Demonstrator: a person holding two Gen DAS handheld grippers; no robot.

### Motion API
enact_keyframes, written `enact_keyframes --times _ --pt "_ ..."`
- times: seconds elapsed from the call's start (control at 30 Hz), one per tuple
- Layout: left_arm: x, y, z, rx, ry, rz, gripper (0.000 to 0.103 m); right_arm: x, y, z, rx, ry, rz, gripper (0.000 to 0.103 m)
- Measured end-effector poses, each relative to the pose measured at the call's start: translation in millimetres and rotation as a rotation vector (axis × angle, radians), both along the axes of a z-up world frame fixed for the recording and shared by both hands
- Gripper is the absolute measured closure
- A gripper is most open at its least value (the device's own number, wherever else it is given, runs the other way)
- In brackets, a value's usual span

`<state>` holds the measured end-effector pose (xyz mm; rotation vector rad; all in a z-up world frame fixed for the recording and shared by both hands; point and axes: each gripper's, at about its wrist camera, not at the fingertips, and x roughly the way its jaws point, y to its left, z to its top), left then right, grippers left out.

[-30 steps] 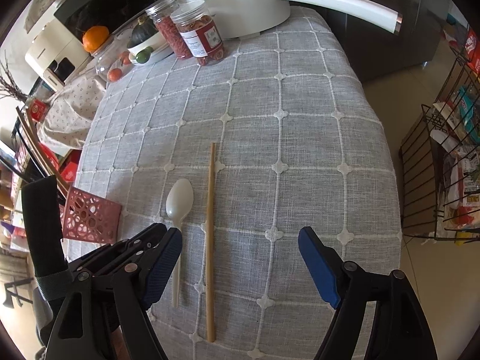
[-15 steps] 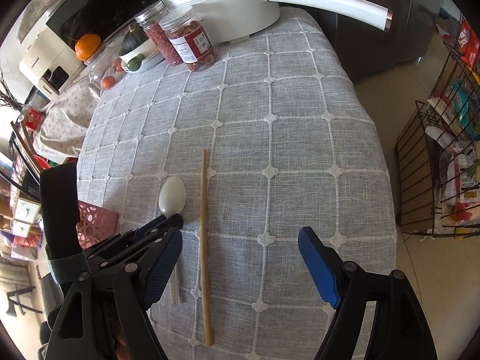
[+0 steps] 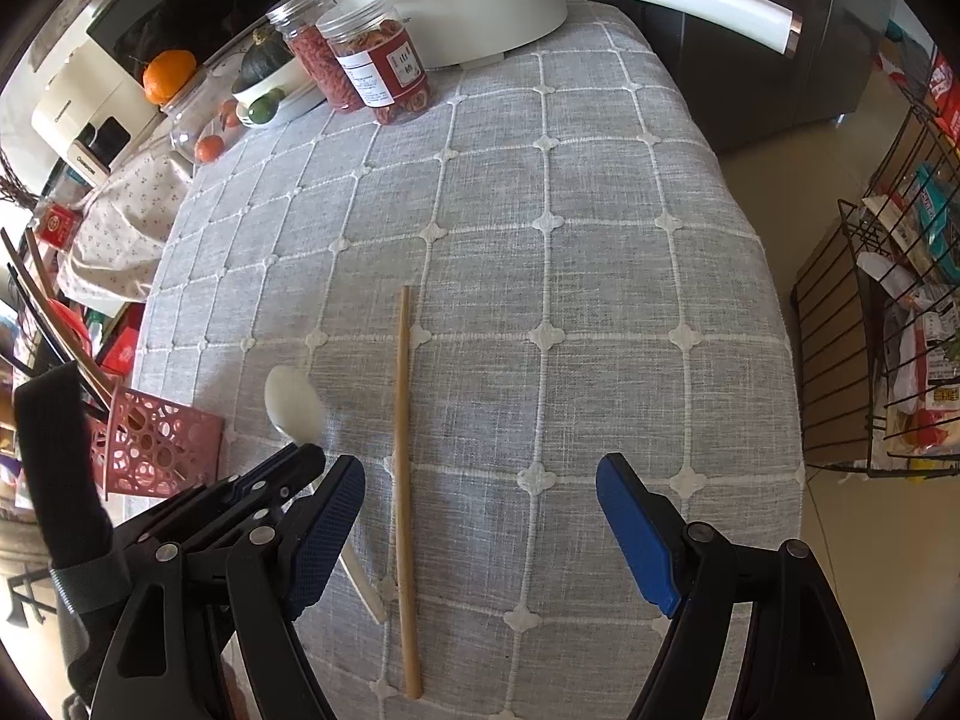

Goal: Organize utensils
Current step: 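Lift the white spoon with the left tool while the right tool grasps the last wooden chopstick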

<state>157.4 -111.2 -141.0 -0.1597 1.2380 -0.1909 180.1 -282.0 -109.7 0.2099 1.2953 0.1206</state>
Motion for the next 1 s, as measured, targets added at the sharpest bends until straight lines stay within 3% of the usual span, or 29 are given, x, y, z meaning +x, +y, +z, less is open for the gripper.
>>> enact_keyframes --times 0.2,0.47,0.73,0.93,1.0 --pt "-13 3 15 0.014 -0.037 -0.019 0.097 2 7 -5 -0.017 0.009 0.018 0.024" --pt "-44 11 33 0.116 -0.075 -0.075 0.097 8 24 -25 -0.028 0.069 0.077 0.051" --pt "-76 18 37 0.187 -0.108 -0.094 0.097 13 55 -45 -0.08 0.116 0.171 0.065" --pt "-78 22 34 0.194 -0.092 -0.099 0.097 13 62 -45 -0.117 0.097 0.183 0.069" --pt "-79 24 34 0.19 -0.087 -0.094 0.097 14 65 -45 -0.131 0.093 0.192 0.075"
